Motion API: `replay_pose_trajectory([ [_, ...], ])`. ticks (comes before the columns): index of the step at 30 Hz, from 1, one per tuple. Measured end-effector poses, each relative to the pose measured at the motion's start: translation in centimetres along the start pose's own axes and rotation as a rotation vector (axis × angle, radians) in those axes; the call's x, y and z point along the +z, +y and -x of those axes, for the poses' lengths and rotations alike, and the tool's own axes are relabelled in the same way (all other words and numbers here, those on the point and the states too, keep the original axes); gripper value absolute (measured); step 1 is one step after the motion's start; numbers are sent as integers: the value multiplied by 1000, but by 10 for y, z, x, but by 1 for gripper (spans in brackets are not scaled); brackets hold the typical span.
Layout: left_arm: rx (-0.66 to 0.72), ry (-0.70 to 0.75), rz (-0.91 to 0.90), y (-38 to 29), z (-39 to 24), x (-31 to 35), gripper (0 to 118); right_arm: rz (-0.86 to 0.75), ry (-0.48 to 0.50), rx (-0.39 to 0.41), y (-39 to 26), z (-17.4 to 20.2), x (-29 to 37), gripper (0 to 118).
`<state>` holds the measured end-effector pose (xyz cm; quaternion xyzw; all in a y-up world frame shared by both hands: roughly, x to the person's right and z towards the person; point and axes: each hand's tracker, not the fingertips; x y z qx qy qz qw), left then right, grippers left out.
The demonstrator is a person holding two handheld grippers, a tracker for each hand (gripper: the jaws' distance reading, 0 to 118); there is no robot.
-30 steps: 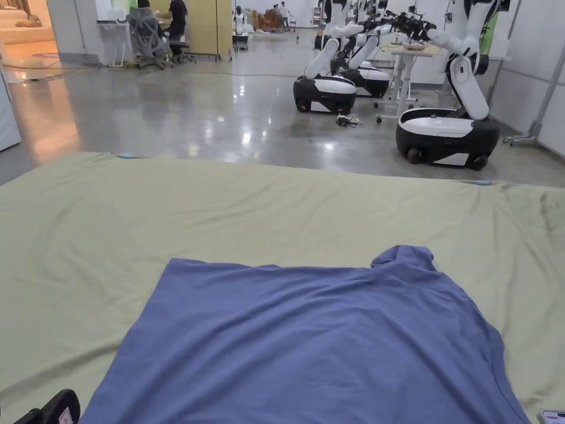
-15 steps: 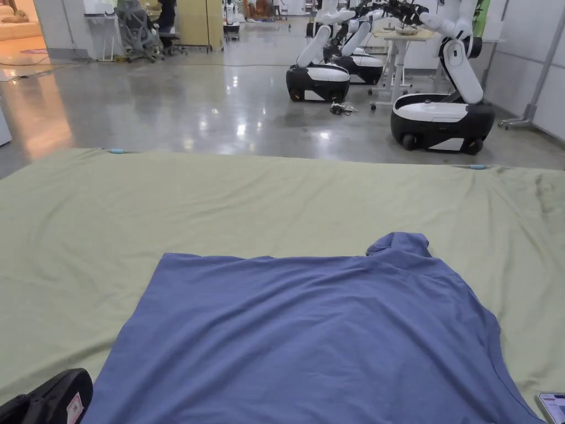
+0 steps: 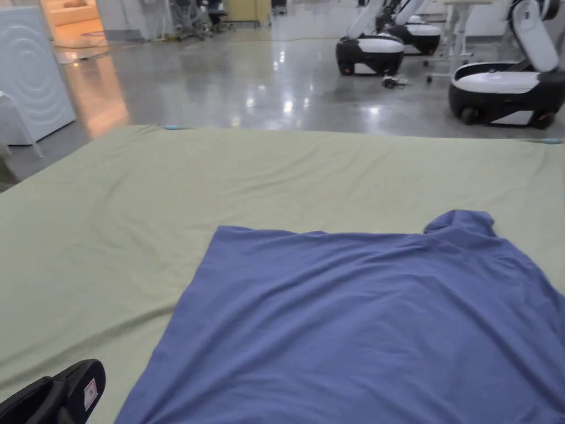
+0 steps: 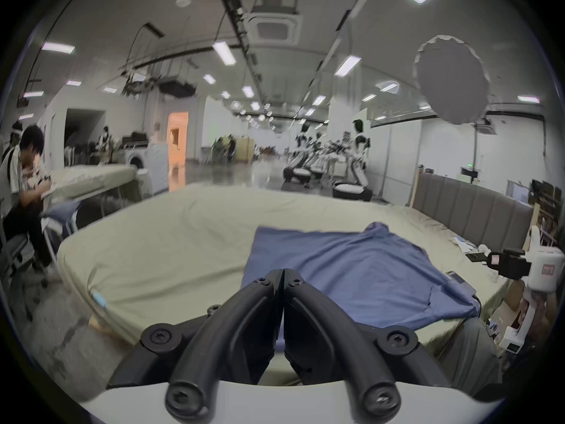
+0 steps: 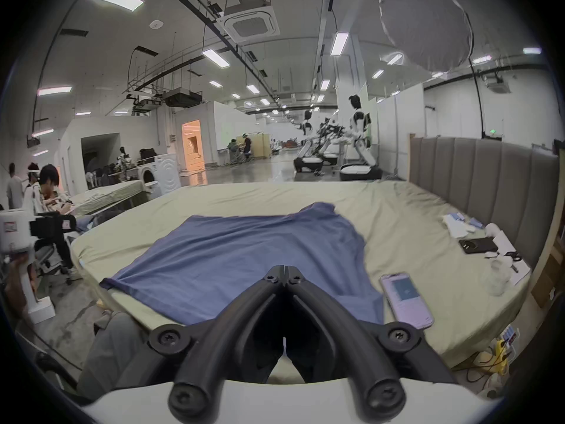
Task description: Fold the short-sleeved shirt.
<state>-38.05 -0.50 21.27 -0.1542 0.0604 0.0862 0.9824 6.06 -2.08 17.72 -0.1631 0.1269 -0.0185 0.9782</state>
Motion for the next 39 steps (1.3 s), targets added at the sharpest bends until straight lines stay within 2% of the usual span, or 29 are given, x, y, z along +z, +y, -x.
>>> replay_pose_trajectory([
  [3,51,30,67,-14,22,-5,5,37,1,14,-11,5,-6,0],
  [4,65,23,105,-19,27,-9,21,46,7,8,-14,7,-9,0],
  [6,69,23,158,-33,33,-20,66,59,28,-17,-18,7,-12,0],
  [7,76,22,184,-40,37,-28,75,61,37,-32,-19,8,-13,0],
  [10,77,21,247,-56,42,-51,75,61,46,-27,-16,9,-12,0],
  [14,92,24,297,-70,53,-85,75,57,15,35,-14,3,-6,0],
  [17,70,44,365,-82,57,-103,73,70,-18,32,-16,-8,-2,0],
  [18,78,31,379,-85,58,-107,69,80,-34,20,-18,-13,-1,0],
  [19,79,20,387,-87,59,-110,57,91,-49,4,-20,-18,0,0],
  [21,51,29,377,-87,54,-113,45,111,-77,-24,-25,-26,2,0],
  [24,31,12,396,-85,47,-117,18,133,-110,-65,-30,-37,5,0],
  [26,5,14,415,-88,38,-120,15,147,-122,-83,-33,-44,8,0],
  [28,-95,26,445,-93,31,-123,14,168,-156,-93,-35,-52,9,0],
  [31,-74,30,472,-88,32,-128,14,181,-213,-131,-35,-67,8,2],
  [32,-55,30,480,-87,33,-129,14,177,-224,-146,-35,-72,8,15],
  [33,-47,30,487,-85,34,-129,14,170,-240,-161,-37,-77,8,37],
  [34,-45,28,494,-84,34,-130,14,178,-249,-175,-38,-82,7,67],
  [35,-47,28,497,-84,34,-131,14,203,-254,-189,-38,-88,4,76],
  [39,-34,35,498,-82,26,-128,14,239,-278,-206,-50,-106,-4,76],
])
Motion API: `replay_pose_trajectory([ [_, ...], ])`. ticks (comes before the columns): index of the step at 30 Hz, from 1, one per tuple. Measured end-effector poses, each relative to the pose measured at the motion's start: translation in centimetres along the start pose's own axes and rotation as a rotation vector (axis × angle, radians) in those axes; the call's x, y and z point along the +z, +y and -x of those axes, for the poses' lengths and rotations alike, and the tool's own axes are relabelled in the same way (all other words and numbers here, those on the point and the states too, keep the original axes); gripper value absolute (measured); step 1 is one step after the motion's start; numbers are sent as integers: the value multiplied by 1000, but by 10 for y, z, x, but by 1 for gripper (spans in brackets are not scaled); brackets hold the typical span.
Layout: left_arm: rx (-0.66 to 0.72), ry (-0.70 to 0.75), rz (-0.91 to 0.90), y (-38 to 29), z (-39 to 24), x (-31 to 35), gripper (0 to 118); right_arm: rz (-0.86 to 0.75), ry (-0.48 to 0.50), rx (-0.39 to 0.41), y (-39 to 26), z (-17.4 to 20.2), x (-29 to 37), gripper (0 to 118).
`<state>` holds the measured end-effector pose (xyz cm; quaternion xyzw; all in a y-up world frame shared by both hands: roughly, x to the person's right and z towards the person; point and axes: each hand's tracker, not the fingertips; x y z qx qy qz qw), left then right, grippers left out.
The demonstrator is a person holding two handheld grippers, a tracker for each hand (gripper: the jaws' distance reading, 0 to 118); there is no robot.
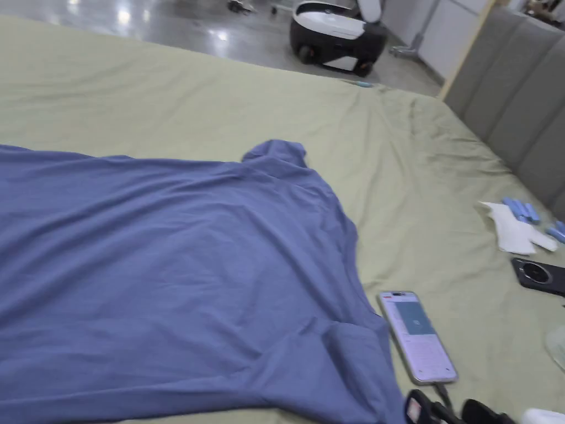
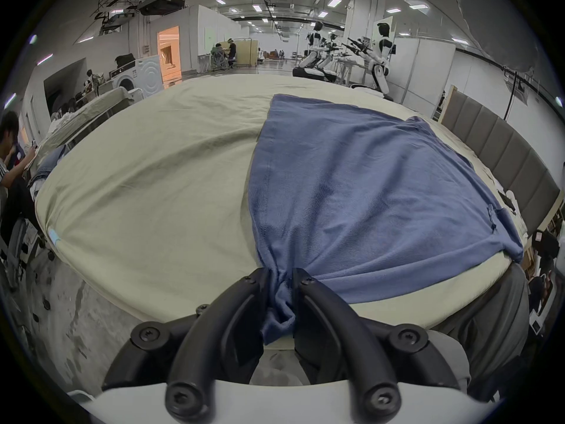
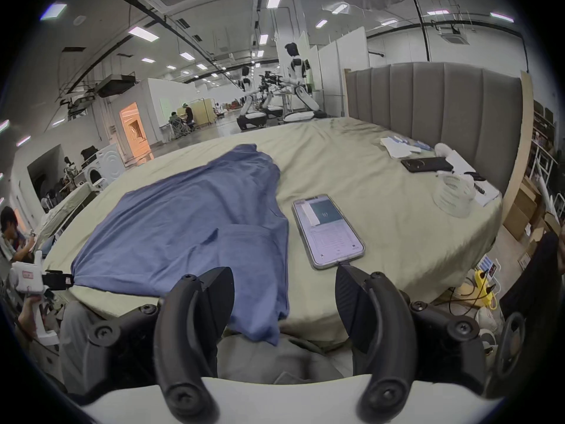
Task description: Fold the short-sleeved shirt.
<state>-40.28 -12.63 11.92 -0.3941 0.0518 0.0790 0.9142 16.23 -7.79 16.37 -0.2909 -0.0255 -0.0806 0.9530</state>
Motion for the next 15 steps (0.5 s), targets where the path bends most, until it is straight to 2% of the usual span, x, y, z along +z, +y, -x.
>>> replay_pose_trajectory([
  [4,13,3,-6,1,-6,2,14,82,51,-54,-2,-12,-19,76],
  [10,9,12,-9,3,-12,5,14,103,98,-18,-5,-7,-22,75],
  [12,8,12,-10,3,-13,5,14,168,96,-40,-8,-10,-31,75],
  [14,8,8,-11,3,-11,5,14,237,109,-102,-10,-18,-40,70],
  [15,9,5,-12,3,-11,5,14,269,126,-137,-10,-22,-43,59],
])
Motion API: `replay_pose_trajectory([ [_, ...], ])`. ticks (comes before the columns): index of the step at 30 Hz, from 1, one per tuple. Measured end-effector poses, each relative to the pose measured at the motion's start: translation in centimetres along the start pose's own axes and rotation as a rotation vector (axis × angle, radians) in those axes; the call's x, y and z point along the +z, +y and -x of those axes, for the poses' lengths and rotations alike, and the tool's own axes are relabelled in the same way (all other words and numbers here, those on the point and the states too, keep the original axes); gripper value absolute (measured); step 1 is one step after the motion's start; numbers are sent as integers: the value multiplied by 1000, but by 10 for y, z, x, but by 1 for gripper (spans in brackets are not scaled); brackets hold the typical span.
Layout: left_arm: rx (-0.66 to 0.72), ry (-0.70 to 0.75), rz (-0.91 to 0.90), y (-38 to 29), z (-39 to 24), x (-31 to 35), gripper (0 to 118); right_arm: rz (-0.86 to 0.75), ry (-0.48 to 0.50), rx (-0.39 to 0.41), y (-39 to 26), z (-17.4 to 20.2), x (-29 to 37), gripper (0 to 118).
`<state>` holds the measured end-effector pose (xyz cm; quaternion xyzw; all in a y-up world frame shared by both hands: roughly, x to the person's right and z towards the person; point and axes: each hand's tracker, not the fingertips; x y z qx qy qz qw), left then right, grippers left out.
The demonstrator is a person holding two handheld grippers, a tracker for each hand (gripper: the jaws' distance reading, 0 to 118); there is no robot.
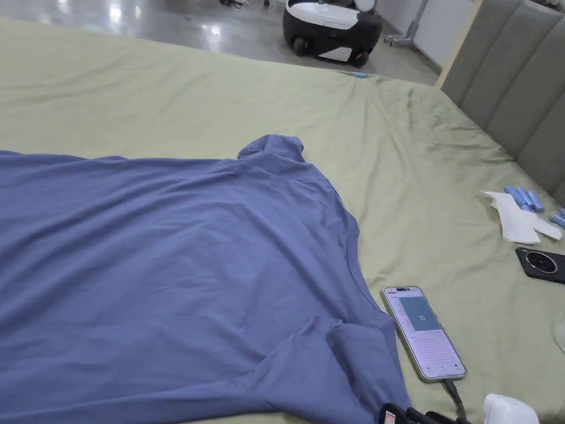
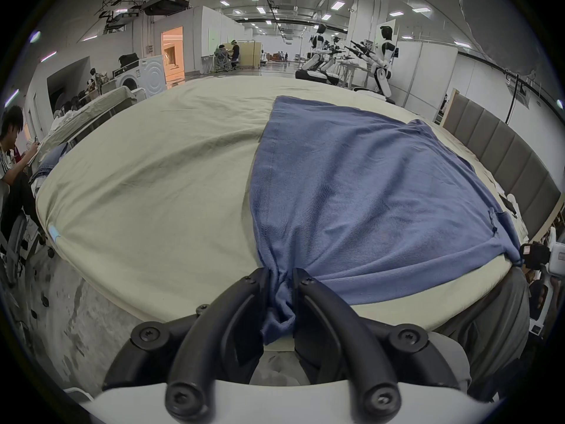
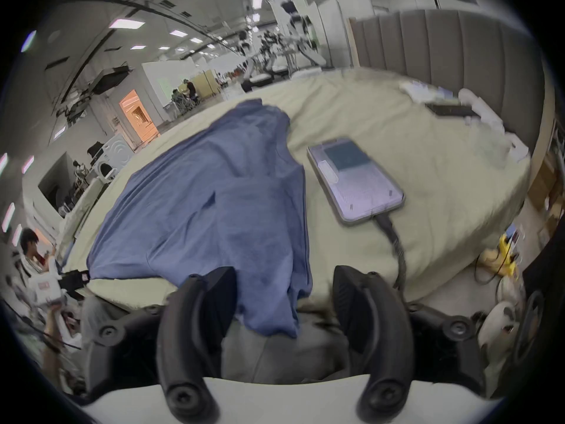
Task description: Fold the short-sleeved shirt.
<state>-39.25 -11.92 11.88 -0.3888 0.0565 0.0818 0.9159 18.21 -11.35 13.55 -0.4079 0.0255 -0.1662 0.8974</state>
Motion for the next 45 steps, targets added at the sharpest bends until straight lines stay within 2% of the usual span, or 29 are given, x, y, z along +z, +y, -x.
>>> replay_pose_trajectory([
  [1,1,-2,-1,0,0,0,14,21,41,-31,0,-2,-2,34],
  [2,3,-4,-2,0,1,0,14,13,50,-37,-2,-1,-3,26],
  [3,5,-5,-4,0,2,0,14,5,17,-15,-2,0,-3,23],
  [5,11,-6,-8,0,1,1,14,17,6,7,0,4,-2,7],
  [7,24,-6,-10,0,3,1,14,19,34,4,0,7,-2,7],
  [11,17,-9,-32,4,2,10,13,-30,-22,140,5,27,7,7],
  [14,171,-117,-165,28,12,31,13,-107,1,166,31,36,18,7],
  [16,174,-142,-173,54,15,32,13,-160,-3,184,53,39,16,7],
  [20,165,-160,-237,102,24,16,13,-231,4,192,99,46,-10,7],
  [22,167,-169,-242,128,30,-4,13,-261,-3,216,126,63,-34,7],
  [26,173,-157,-220,177,38,-46,12,-251,-13,226,178,85,-88,7],
  [29,171,-121,-175,205,43,-76,12,-204,-56,218,211,94,-128,7],
  [31,167,-91,-156,214,44,-91,12,-166,-73,201,224,96,-150,7],
  [33,156,-73,-146,220,45,-101,6,-162,-108,200,228,95,-165,6],
  [38,136,-54,-96,212,44,-128,6,-136,-106,212,223,95,-187,7],
  [39,123,-69,-86,207,42,-129,6,-123,-104,227,220,95,-190,10],
  [40,120,-79,-82,202,41,-129,11,-114,-113,238,217,95,-192,35],
  [41,124,-93,-70,197,40,-127,28,-116,-115,237,216,92,-191,70],
  [42,124,-112,-80,192,37,-120,53,-115,-112,242,214,88,-189,102],
  [43,109,-107,-88,187,33,-112,74,-108,-110,242,213,86,-184,108],
  [45,16,-120,-170,175,23,-81,76,-167,-94,234,204,81,-158,103],
])
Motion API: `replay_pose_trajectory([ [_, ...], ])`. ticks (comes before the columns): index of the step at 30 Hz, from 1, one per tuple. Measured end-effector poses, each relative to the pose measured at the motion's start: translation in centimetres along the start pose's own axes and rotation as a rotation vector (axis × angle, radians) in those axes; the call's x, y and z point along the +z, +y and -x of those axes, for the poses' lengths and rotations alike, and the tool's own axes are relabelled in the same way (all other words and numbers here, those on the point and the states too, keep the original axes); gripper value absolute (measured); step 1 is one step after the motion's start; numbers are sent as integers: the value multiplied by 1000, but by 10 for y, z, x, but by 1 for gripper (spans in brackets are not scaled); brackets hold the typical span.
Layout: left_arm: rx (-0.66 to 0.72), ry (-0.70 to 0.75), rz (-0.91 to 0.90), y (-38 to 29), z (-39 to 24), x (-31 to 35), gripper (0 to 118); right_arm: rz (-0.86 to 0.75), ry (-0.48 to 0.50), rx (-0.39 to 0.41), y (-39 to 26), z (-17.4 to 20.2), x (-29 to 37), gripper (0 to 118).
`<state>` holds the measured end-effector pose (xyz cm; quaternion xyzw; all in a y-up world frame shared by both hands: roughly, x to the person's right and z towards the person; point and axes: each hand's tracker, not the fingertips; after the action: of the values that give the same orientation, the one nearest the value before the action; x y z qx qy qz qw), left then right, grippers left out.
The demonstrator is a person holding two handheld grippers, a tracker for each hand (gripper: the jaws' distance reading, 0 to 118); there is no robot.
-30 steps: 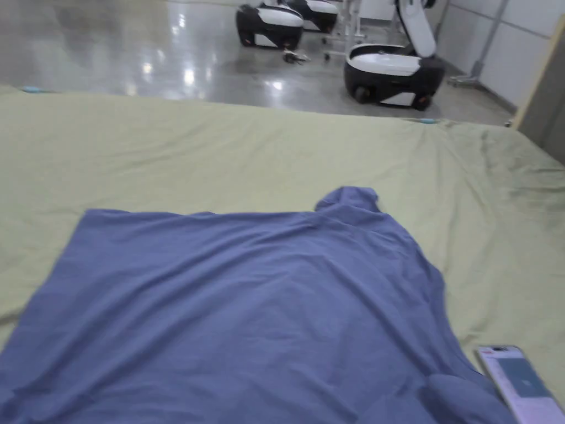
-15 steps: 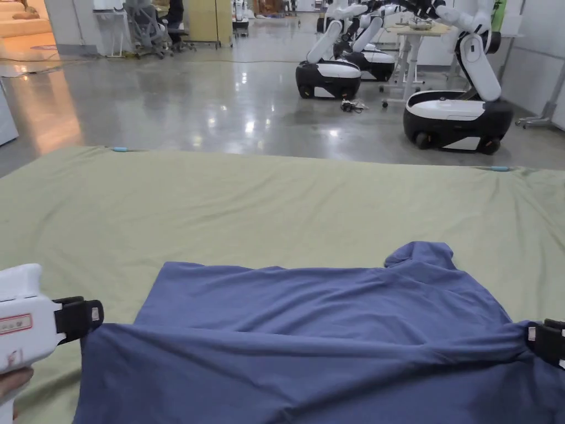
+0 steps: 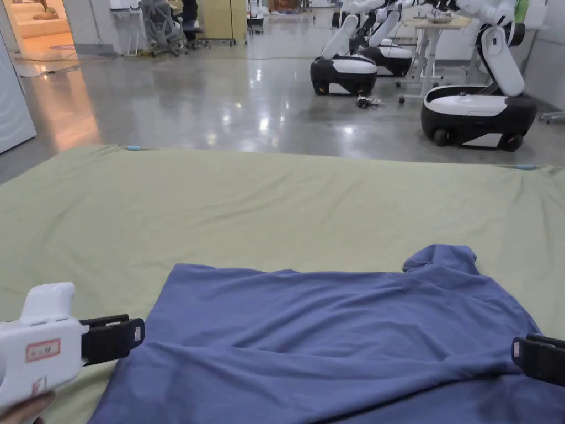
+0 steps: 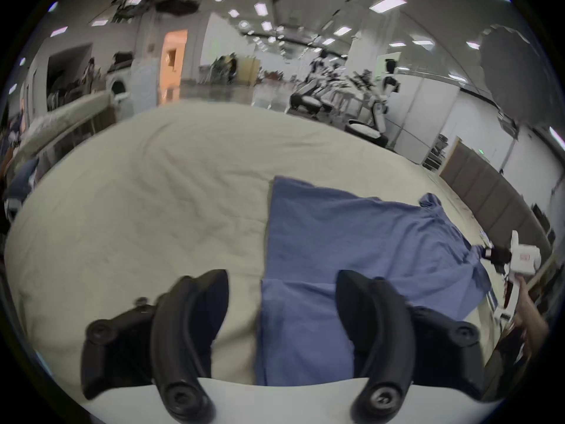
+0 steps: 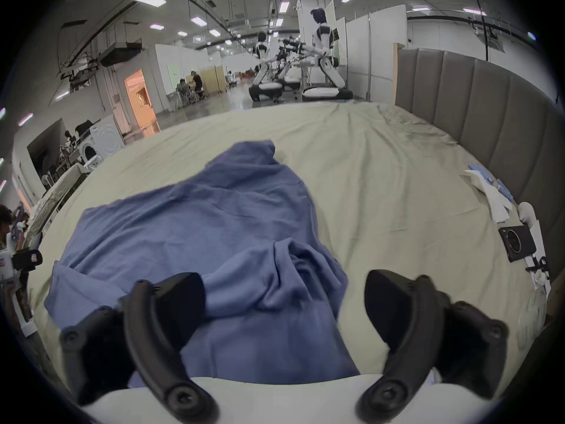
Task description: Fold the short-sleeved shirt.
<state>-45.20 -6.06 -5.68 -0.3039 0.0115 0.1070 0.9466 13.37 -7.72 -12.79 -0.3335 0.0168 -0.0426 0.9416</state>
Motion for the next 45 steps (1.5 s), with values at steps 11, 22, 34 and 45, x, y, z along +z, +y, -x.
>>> replay_pose_trajectory([
  [11,-162,-94,-306,-50,-78,163,73,-289,129,68,-67,21,172,98],
  [22,-142,-73,-345,-94,-83,200,3,-296,173,118,-111,57,222,0],
  [34,87,-54,-159,-83,-22,155,42,-273,225,85,-106,65,216,0],
  [45,70,49,184,-72,7,3,78,-189,209,68,-119,59,207,0],
])
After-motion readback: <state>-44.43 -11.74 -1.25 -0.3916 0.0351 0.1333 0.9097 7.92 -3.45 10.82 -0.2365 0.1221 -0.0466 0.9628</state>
